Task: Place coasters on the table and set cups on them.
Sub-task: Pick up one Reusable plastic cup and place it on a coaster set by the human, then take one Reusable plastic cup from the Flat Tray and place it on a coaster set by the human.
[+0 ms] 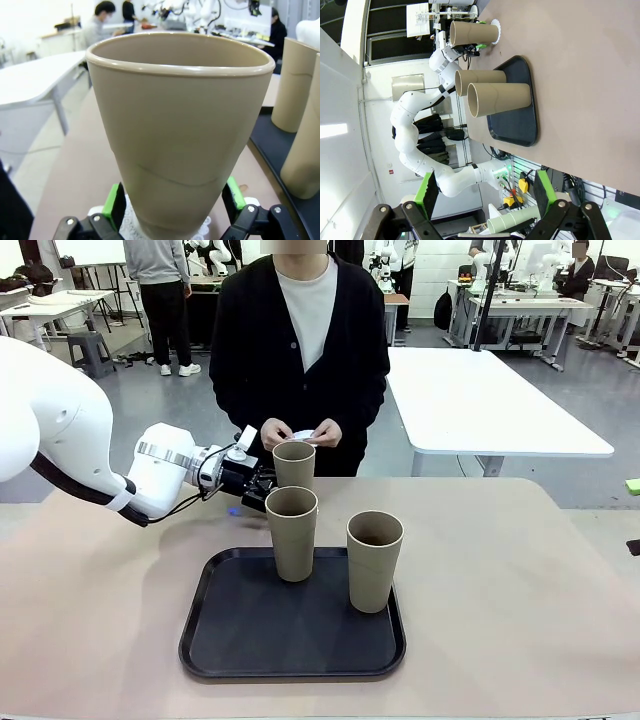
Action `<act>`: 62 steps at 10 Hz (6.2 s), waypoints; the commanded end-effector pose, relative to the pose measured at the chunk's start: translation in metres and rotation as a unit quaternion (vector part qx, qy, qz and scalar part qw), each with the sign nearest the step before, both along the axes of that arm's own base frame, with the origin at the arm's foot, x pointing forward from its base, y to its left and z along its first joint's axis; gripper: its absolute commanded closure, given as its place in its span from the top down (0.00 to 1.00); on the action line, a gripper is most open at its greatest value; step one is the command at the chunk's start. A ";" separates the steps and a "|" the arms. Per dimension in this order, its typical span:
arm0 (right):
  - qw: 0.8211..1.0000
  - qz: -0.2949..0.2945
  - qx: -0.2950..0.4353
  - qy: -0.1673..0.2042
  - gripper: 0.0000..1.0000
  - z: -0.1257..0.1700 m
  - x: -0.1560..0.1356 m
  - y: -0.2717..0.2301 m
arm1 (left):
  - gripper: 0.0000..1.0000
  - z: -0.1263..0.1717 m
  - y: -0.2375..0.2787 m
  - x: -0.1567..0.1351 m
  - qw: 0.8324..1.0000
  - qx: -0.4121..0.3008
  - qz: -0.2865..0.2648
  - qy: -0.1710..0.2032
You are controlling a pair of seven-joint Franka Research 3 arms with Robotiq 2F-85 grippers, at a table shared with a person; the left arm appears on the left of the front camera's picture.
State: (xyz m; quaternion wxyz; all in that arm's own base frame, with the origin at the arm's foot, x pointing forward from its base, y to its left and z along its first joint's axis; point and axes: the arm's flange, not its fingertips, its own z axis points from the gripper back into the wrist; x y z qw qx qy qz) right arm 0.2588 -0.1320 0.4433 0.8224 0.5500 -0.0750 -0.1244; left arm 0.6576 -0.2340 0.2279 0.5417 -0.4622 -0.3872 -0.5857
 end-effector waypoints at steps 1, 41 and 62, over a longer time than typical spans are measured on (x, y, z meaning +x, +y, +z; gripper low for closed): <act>1.000 0.000 0.008 -0.005 1.00 0.000 0.002 -0.001 | 1.00 0.005 0.005 -0.004 1.000 0.002 -0.013 -0.006; 1.000 0.000 0.008 -0.005 1.00 0.000 0.002 -0.001 | 1.00 0.317 0.246 -0.252 0.845 0.143 0.301 0.417; 1.000 0.000 0.008 -0.005 1.00 0.000 0.002 -0.001 | 1.00 0.205 0.359 -0.234 0.792 0.025 0.176 0.584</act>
